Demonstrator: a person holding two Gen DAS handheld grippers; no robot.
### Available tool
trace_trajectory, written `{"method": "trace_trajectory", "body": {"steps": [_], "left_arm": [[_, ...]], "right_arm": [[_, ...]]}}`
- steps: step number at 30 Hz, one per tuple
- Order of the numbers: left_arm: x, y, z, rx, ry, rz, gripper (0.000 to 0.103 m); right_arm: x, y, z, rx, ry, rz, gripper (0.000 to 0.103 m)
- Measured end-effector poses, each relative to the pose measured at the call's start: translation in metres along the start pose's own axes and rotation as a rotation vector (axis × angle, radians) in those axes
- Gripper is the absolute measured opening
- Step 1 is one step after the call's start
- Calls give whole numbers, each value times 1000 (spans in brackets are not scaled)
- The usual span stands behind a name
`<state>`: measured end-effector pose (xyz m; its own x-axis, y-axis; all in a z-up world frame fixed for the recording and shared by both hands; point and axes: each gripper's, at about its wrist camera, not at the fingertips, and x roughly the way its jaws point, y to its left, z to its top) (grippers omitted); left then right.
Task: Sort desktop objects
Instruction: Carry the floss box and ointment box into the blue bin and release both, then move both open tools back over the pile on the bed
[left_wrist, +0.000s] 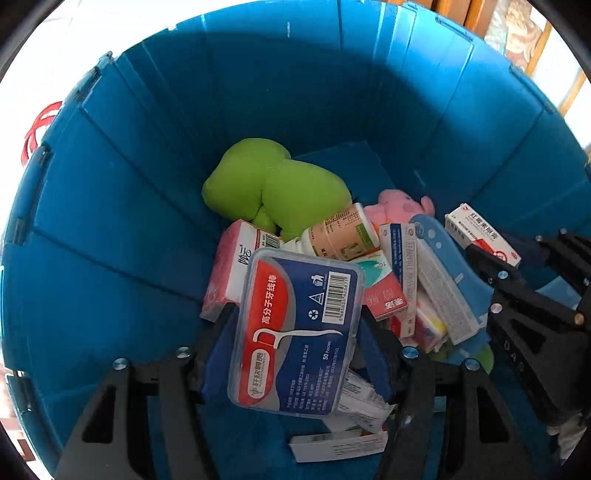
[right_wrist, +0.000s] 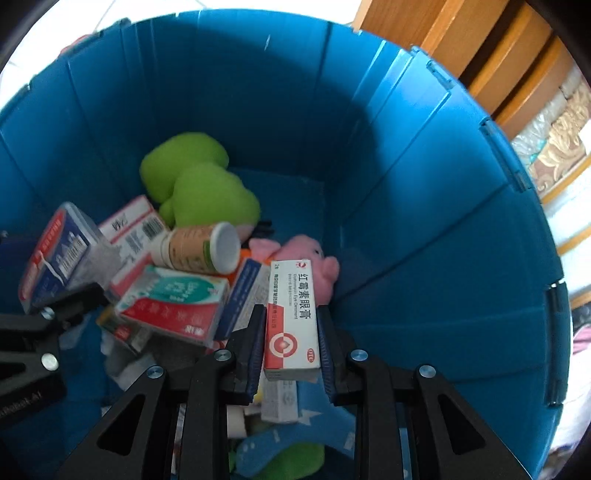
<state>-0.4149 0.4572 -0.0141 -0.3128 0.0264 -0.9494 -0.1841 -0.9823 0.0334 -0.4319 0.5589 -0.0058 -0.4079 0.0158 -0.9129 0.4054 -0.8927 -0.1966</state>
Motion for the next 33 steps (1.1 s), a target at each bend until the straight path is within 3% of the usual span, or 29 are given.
{"method": "trace_trajectory", "body": {"steps": [4, 6, 7, 12, 13, 15, 16, 17, 26, 28, 29, 33], "left_arm": [[4, 2, -1, 14, 6, 12, 62], [7, 4, 6, 4, 9, 10, 78], [7, 6, 6, -2, 7, 8, 81], [8, 8, 7, -6, 1, 22, 81], [8, 8, 7, -5, -1, 23, 81], [7, 7, 7, -3, -6, 27, 81], [7, 7, 8, -5, -10, 23, 81], [6, 8, 8, -6, -14, 18, 81], [-21, 16, 8, -42, -132, 10, 82], [-38, 18, 4, -49, -172, 4, 82], [-47, 19, 1, -47, -194, -5, 82], [-88, 21, -11, -31, -280, -23, 82]], "right_arm": [[7, 0, 0, -10, 32, -8, 26], [11, 1, 0, -18, 46, -11, 26], [12, 2, 1, -24, 50, -14, 26], [12, 3, 1, -22, 48, -16, 26], [12, 2, 2, -20, 48, -19, 29], [12, 2, 2, -18, 47, -20, 48], [12, 2, 2, -20, 45, -23, 68], [11, 3, 3, -24, 40, -28, 80], [-12, -8, 7, 19, -51, -17, 96], [-23, -11, 8, 33, -94, -2, 97], [-30, -13, 8, 39, -118, 12, 103], [-61, -14, 6, 36, -190, 74, 103]]}}
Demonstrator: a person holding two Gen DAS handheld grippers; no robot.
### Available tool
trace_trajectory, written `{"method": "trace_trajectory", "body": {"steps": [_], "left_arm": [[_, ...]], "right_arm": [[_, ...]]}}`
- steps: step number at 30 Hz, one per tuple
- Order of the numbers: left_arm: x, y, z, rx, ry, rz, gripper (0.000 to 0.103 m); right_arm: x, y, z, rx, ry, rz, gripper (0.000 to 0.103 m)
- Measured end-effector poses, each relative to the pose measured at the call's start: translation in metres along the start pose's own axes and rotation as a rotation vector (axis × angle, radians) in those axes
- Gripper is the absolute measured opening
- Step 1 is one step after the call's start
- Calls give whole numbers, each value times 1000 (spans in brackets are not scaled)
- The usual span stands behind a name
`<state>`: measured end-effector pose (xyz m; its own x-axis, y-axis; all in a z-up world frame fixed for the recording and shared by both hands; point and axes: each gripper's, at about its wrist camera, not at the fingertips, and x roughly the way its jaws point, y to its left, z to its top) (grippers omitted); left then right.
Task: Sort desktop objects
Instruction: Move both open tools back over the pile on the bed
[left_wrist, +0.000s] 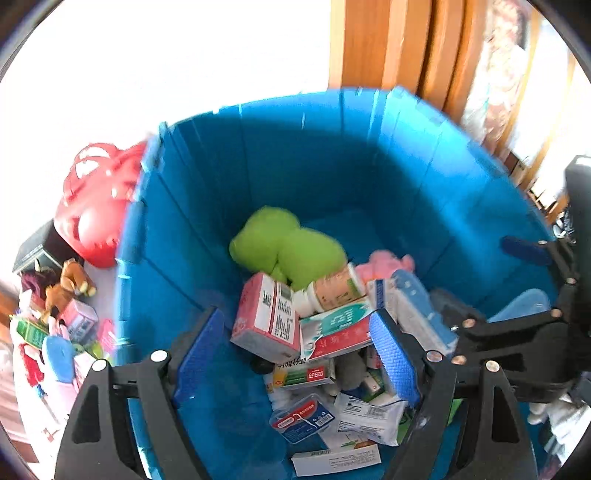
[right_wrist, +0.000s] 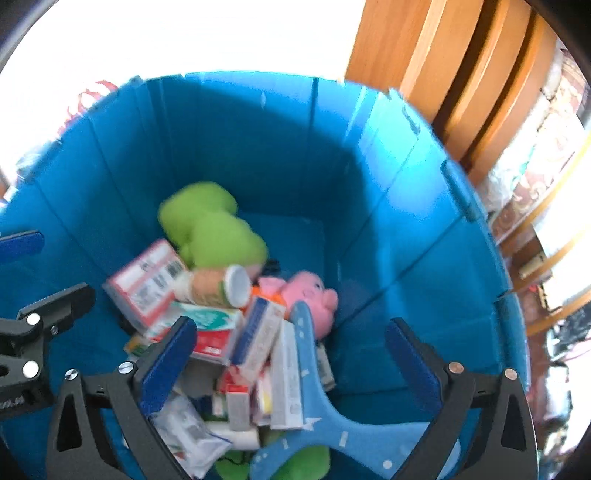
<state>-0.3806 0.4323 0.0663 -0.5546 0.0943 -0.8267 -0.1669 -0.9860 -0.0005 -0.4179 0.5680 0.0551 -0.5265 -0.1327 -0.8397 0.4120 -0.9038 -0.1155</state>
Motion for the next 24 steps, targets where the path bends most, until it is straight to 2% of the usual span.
{"method": "trace_trajectory", "body": {"steps": [3, 8, 10, 11, 12, 13, 17, 20, 24], "left_arm": [[-30, 6, -3, -10, -65, -14, 82], [-88, 19, -27, 11, -218, 18, 82], [-107, 31, -43, 0, -270, 1, 88], [-113, 37, -50, -8, -289, 0, 97], [-119, 46, -59, -20, -307, 3, 103], [-124, 55, -69, -34, -324, 4, 103], [-133, 94, -110, -110, -363, 53, 103], [-137, 130, -144, -158, -408, 145, 103], [-123, 192, -187, -278, -375, 150, 103]], "right_arm": [[-24, 6, -3, -20, -42, 8, 103], [-75, 23, -18, -33, -137, 47, 103], [-98, 32, -27, -28, -186, 76, 103], [-107, 36, -31, -25, -209, 90, 103], [-120, 43, -36, -20, -242, 109, 103], [-131, 49, -41, -12, -274, 123, 103], [-160, 79, -55, 12, -368, 188, 103], [-173, 103, -61, 19, -420, 225, 103], [-192, 146, -68, 0, -506, 293, 103]]}}
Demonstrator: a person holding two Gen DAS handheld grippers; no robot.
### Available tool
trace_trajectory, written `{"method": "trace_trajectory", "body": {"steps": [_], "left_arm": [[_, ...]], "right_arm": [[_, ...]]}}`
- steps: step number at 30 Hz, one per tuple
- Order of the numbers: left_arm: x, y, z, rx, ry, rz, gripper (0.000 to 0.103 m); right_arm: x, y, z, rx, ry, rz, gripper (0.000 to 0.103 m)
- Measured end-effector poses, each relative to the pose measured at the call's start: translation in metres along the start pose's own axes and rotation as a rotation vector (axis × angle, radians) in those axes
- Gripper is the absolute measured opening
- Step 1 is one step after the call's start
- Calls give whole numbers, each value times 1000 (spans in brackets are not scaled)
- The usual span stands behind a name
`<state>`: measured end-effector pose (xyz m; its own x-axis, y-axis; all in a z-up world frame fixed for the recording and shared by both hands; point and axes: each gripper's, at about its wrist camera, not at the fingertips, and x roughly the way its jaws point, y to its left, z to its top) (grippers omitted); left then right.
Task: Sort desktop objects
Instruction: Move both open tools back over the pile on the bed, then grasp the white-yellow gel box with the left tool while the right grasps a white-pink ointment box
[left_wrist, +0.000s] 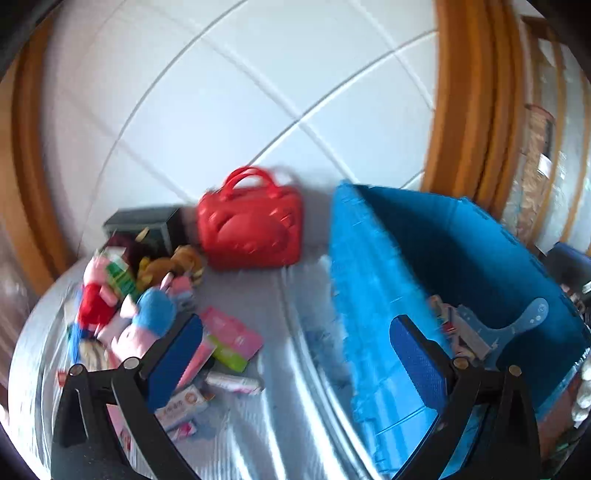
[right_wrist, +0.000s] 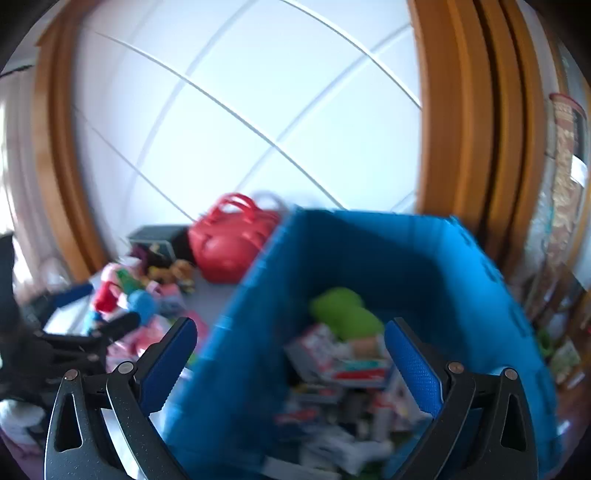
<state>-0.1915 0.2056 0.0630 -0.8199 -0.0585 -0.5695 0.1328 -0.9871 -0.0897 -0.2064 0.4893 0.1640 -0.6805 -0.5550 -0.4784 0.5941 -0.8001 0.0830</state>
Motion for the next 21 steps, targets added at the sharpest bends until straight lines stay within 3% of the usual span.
{"method": "trace_trajectory", "body": {"steps": [4, 8, 12, 16, 17, 21], "left_arm": [[12, 66, -34, -45, 21, 80, 103], [21, 138, -69, -105, 58, 150, 103], [38, 198, -101, -163, 152, 178, 103], [62, 229, -132, -162, 234, 215, 103], [68, 233, -140, -190, 256, 264, 103], [101, 234, -161, -135, 325, 213, 103]], "right_arm": [[-4, 46, 1, -2, -93, 53, 103], [13, 96, 1, -20, -98, 146, 103], [52, 143, -9, -32, -22, 200, 103], [100, 173, -36, -18, 80, 203, 103], [110, 175, -44, -12, 107, 198, 103], [158, 179, -85, 17, 238, 156, 103]]}}
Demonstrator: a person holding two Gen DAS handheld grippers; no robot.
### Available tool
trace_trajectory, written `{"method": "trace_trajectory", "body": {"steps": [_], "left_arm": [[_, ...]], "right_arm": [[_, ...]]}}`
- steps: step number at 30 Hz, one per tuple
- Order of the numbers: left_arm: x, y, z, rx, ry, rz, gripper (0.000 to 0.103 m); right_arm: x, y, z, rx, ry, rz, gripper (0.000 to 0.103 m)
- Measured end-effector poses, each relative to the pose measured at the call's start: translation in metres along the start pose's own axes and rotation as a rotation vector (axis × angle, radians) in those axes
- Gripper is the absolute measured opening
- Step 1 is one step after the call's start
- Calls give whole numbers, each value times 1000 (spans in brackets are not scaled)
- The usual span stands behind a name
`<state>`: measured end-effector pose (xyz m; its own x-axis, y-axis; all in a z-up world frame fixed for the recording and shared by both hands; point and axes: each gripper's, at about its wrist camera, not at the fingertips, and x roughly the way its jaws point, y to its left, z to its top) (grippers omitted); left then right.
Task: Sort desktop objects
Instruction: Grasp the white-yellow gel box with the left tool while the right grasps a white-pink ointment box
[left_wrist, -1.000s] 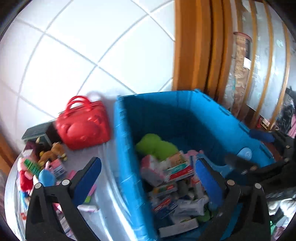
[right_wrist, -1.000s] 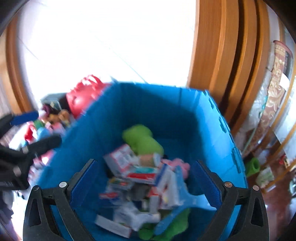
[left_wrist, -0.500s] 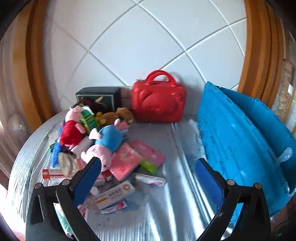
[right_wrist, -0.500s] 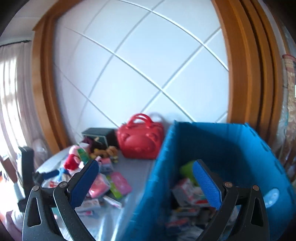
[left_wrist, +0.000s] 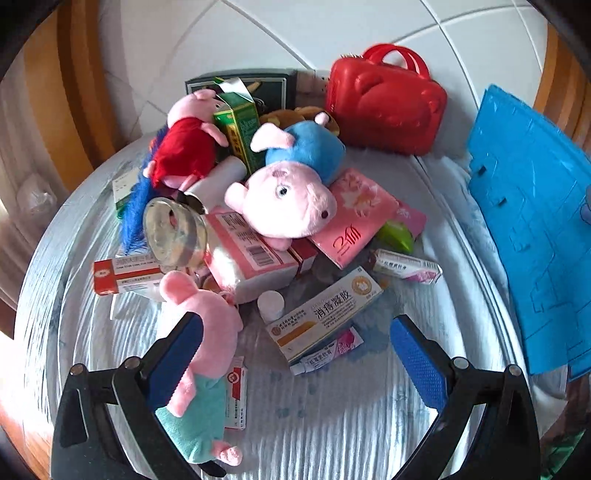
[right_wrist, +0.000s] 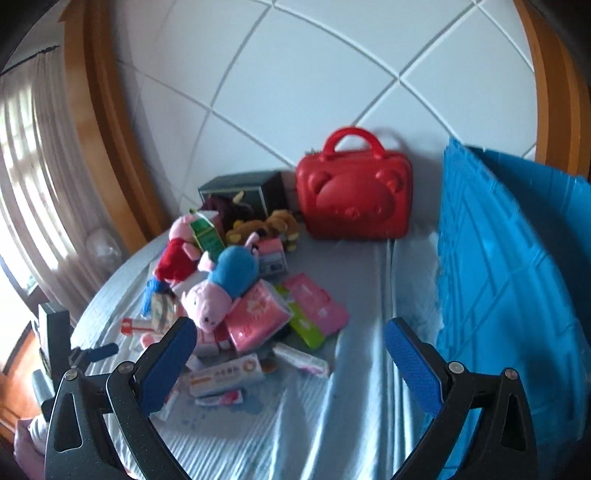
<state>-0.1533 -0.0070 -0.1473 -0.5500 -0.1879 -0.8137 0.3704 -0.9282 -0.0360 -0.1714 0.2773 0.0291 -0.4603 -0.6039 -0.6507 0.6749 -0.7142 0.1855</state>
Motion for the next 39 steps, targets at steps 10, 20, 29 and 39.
{"method": "trace_trajectory", "body": {"steps": [10, 20, 29, 39], "left_arm": [[93, -34, -5, 189, 179, -148, 69], [150, -37, 8, 274, 236, -72, 66], [144, -55, 20, 276, 281, -57, 66], [111, -72, 37, 247, 308, -47, 67]], "right_arm": [[66, -37, -50, 98, 195, -142, 103], [124, -39, -60, 27, 344, -166, 103], [202, -25, -57, -66, 430, -119, 103], [254, -13, -58, -130, 480, -83, 103]]}}
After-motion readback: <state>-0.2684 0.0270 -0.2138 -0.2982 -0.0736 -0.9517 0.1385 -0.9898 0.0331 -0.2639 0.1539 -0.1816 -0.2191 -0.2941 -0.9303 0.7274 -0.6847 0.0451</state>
